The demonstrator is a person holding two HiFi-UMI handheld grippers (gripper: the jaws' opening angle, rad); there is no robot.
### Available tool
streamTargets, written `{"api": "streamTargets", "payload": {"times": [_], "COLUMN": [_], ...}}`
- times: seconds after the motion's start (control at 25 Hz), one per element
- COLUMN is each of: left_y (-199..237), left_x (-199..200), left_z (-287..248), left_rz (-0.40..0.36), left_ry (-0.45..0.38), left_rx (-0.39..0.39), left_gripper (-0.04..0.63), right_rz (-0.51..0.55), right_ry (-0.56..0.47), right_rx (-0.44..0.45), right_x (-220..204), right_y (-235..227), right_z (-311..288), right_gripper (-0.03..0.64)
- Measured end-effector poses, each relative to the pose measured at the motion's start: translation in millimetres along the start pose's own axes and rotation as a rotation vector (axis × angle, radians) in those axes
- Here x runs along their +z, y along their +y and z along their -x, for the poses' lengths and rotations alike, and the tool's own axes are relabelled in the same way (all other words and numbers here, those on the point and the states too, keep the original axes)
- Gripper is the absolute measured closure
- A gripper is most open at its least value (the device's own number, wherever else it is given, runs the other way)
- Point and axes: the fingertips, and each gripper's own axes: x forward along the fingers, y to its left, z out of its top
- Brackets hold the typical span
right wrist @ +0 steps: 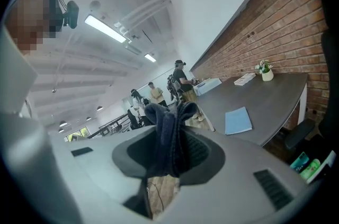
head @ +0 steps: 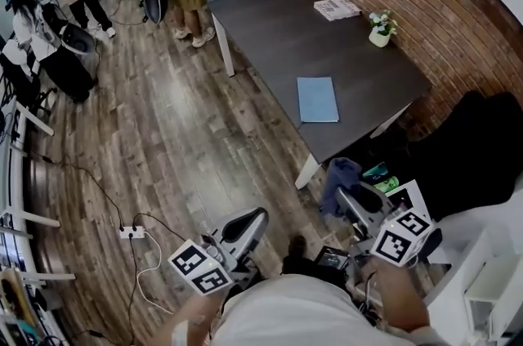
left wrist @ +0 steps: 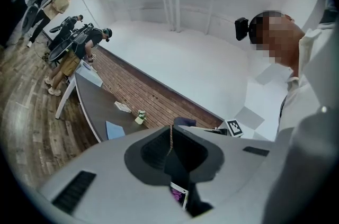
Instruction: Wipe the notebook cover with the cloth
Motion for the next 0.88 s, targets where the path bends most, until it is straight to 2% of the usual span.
{"api": "streamTargets", "payload": {"times": [0.32, 0.52, 0.88], "left_y": [7.7, 17.0, 91.4], "left_x": [-2.1, -12.0, -20.0], "left_z": [-65.4, -117.9, -191.3], "left_rz": [-0.014, -0.017, -0.019], "left_ry": [-0.007, 0.027, 0.141], "left_rx": [0.015, 0.005, 0.019], "left_gripper": [0.591, 0.591, 0.591], "right_rz": [0.033, 0.037, 0.015], "right_ry": [0.025, 0.042, 0.083], "right_rx": [0.029, 0.014, -0.034], "right_x": [33.7, 47.7, 58.7], "right_y": [-51.4, -94.9, -148.0], "right_z": [-7.4, -9.3, -54.6], "right_gripper": [0.505, 0.503, 0.503]}}
